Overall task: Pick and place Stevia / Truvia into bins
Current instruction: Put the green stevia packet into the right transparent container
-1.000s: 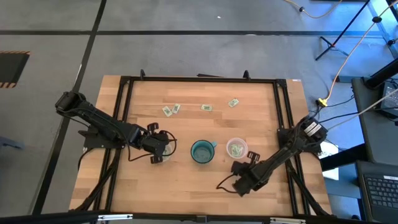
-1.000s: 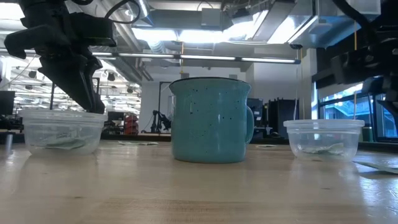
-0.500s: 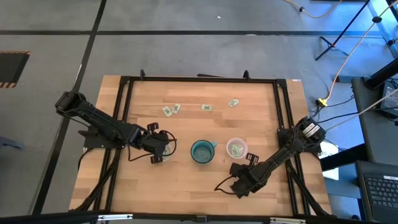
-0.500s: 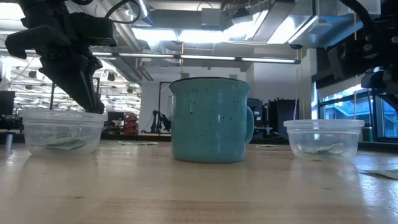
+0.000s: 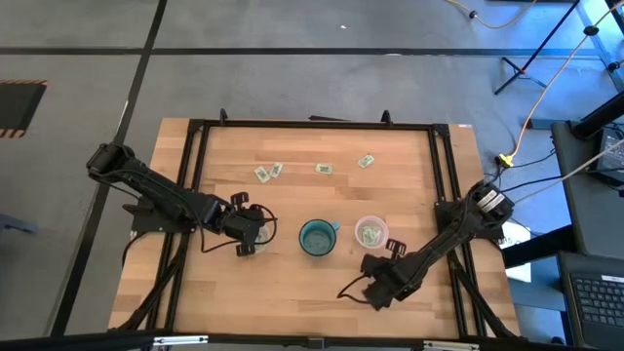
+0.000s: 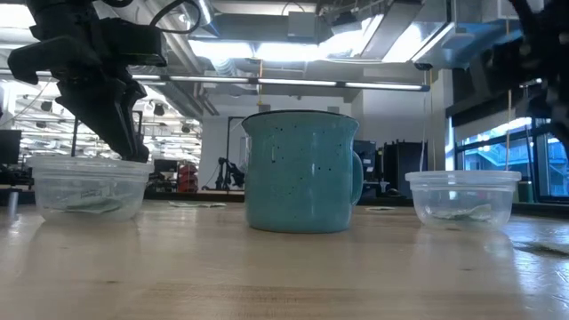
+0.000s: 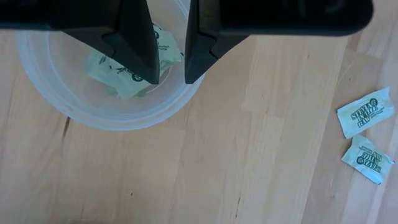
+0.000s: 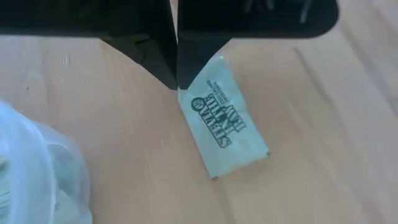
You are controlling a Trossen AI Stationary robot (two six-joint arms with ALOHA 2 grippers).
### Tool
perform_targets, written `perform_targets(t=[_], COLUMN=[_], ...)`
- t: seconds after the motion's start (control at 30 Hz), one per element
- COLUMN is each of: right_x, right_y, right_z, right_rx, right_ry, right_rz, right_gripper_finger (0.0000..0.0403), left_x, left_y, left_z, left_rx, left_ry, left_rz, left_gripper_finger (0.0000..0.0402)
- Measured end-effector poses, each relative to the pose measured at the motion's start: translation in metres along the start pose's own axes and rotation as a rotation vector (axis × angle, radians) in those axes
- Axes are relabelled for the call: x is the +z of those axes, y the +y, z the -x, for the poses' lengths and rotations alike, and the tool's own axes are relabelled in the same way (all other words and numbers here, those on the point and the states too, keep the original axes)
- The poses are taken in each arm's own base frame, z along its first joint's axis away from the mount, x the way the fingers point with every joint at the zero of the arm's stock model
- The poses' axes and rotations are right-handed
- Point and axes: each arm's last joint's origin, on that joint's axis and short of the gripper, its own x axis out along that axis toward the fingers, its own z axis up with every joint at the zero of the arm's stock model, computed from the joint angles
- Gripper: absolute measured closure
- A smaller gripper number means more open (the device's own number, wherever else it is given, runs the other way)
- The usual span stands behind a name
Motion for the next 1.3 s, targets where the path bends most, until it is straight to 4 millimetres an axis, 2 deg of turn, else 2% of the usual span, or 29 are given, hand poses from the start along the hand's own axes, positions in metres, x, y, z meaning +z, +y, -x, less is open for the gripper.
perform_targets(t=[0.27, 0.47, 0.6, 0.8, 0.93, 1.07, 1.17, 1.3], right_x=[0.004, 0.006, 0.007, 0.006, 0.004, -0.007, -0.012, -0.013], right_y=[-0.013, -0.01, -0.005, -0.004, -0.001, -0.007, -0.012, -0.01], right_z=[0.036, 0.046, 0.047, 0.047, 0.045, 0.029, 0.017, 0.009], right_rx=[0.056, 0.149, 0.214, 0.227, 0.242, 0.203, 0.189, 0.204], right_ry=[-0.153, -0.194, -0.174, -0.165, -0.188, -0.132, -0.105, -0.159], right_rz=[-0.044, 0.001, 0.044, 0.058, 0.092, 0.12, 0.111, 0.183], right_gripper_finger=[0.0403, 0.0389, 0.0357, 0.0266, 0.0227, 0.0219, 0.0228, 0.0248], left_x=[0.0, 0.0, 0.0, 0.0, 0.0, 0.0, 0.0, 0.0], left_y=[0.0, 0.0, 0.0, 0.0, 0.0, 0.0, 0.0, 0.0], left_z=[0.0, 0.0, 0.0, 0.0, 0.0, 0.0, 0.0, 0.0], left_rx=[0.0, 0.001, 0.001, 0.001, 0.001, 0.008, 0.014, 0.014], left_ry=[0.0, 0.0, -0.001, -0.001, -0.001, -0.004, -0.008, -0.008], left_rz=[0.0, 0.0, 0.0, 0.0, 0.0, -0.001, 0.0, 0.0], left_gripper_finger=[0.0331, 0.0331, 0.0331, 0.0331, 0.0331, 0.0332, 0.0331, 0.0331])
